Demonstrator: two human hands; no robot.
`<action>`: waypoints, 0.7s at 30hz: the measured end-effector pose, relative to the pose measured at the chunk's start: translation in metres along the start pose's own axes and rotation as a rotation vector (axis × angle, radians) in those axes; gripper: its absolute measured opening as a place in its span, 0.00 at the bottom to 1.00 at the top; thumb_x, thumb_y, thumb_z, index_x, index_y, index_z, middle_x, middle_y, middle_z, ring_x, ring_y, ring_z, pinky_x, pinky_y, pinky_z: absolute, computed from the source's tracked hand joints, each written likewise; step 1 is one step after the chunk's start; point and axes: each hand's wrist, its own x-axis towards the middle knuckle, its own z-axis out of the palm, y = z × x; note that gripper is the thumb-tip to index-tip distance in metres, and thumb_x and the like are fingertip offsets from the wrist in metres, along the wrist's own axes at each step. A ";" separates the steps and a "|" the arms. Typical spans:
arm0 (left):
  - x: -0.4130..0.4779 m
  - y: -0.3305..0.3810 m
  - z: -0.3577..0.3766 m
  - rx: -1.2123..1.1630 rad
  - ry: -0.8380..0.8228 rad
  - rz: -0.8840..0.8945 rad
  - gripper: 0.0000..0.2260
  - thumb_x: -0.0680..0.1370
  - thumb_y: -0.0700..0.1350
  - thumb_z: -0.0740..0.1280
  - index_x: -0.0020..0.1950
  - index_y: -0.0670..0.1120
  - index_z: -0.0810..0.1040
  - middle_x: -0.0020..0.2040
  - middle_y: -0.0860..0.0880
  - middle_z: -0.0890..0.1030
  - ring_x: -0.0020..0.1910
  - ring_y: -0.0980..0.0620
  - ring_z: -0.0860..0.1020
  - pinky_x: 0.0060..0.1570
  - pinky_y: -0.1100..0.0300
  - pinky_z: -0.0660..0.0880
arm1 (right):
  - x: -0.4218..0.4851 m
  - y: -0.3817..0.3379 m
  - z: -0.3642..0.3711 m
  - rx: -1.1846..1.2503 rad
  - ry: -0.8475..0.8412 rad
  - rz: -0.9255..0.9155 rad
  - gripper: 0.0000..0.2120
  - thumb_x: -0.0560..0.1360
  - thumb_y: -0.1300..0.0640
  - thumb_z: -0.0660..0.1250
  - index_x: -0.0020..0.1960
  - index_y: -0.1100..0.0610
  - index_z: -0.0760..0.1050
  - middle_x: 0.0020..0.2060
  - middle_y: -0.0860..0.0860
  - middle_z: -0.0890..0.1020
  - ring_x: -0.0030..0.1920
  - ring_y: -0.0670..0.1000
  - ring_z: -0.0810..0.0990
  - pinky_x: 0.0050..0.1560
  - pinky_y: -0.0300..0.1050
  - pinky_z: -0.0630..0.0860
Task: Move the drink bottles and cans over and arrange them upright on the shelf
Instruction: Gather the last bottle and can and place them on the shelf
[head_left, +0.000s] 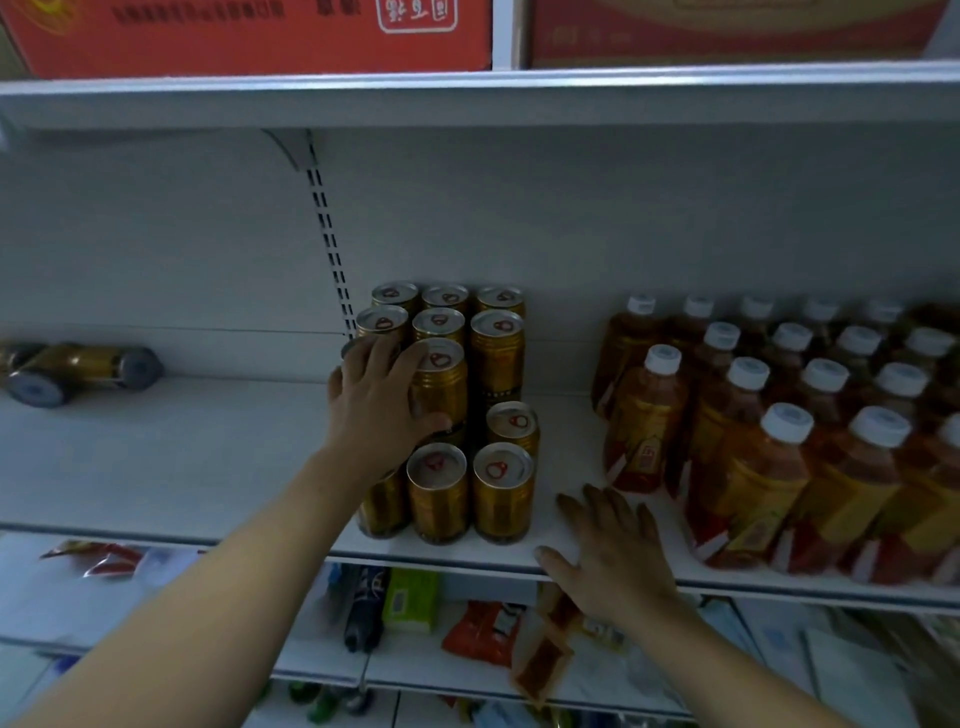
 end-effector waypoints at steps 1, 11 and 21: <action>-0.001 0.001 -0.001 0.007 -0.010 -0.003 0.41 0.64 0.64 0.72 0.72 0.54 0.61 0.73 0.47 0.61 0.71 0.43 0.54 0.65 0.39 0.59 | 0.000 -0.001 0.000 -0.005 -0.008 0.001 0.39 0.71 0.26 0.43 0.77 0.43 0.48 0.77 0.50 0.51 0.76 0.54 0.47 0.73 0.60 0.44; 0.012 0.028 -0.026 0.048 -0.057 -0.007 0.40 0.69 0.67 0.65 0.75 0.54 0.53 0.77 0.46 0.53 0.75 0.44 0.47 0.69 0.34 0.42 | -0.009 0.011 -0.155 0.148 0.446 -0.214 0.25 0.75 0.35 0.57 0.64 0.48 0.74 0.59 0.49 0.77 0.59 0.52 0.74 0.51 0.44 0.69; 0.019 0.178 0.027 -0.771 -0.376 0.124 0.35 0.71 0.49 0.72 0.74 0.49 0.59 0.67 0.52 0.66 0.67 0.57 0.62 0.58 0.66 0.58 | 0.057 0.156 -0.209 0.100 0.095 0.165 0.39 0.68 0.22 0.49 0.75 0.38 0.55 0.77 0.53 0.58 0.74 0.59 0.58 0.71 0.59 0.56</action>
